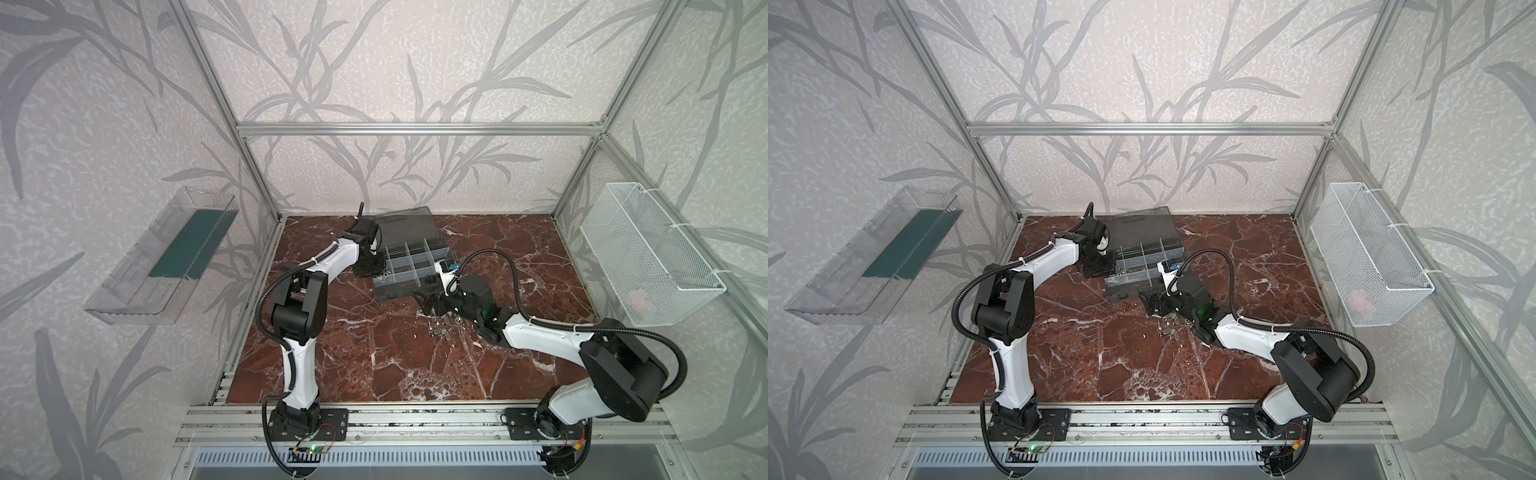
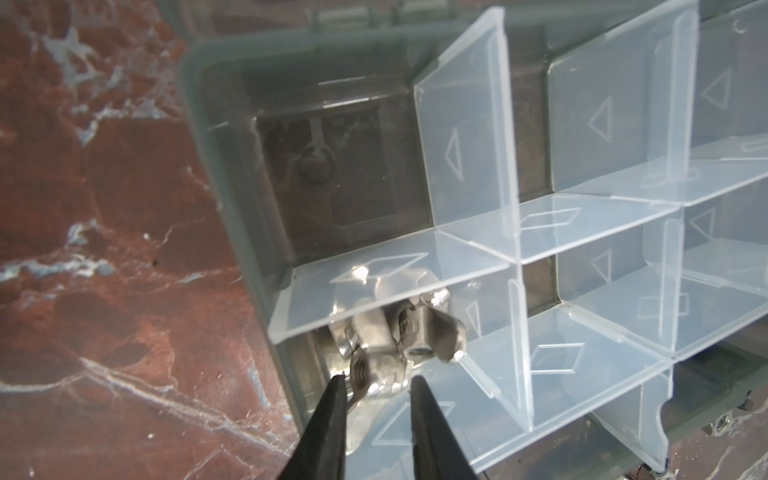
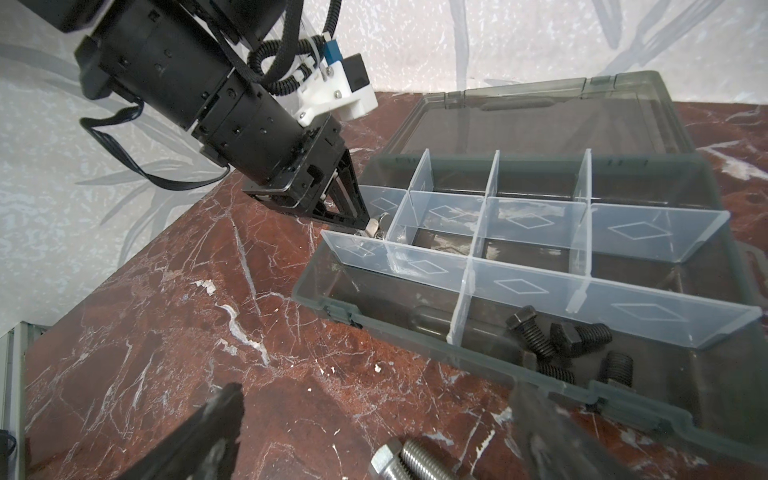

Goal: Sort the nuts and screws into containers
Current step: 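Open the left gripper to drop the wing nut into the compartment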

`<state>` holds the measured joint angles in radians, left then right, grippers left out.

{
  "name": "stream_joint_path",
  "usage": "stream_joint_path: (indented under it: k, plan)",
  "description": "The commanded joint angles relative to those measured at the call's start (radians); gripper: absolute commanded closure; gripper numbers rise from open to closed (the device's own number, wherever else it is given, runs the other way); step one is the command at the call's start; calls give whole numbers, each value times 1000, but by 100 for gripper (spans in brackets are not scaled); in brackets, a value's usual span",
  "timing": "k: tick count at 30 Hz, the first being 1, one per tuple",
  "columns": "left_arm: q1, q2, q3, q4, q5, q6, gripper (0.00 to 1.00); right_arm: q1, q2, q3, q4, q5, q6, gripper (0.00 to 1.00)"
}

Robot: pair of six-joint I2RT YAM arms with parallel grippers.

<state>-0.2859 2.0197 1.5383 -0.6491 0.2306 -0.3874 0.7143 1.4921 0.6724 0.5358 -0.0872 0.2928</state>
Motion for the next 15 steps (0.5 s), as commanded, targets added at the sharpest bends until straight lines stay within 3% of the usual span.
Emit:
stream_joint_path:
  k: [1,6,15]
  plan:
    - [2,-20,30,-46,-46,11,71,0,2,29,-13,16,-2,1]
    - [-3,-47,23,-45,-57,25,66,-1,4,31,-13,15,-1,1]
    - [-14,-164,-39,38,-43,57,42,-1,-3,30,-26,39,-3,1]
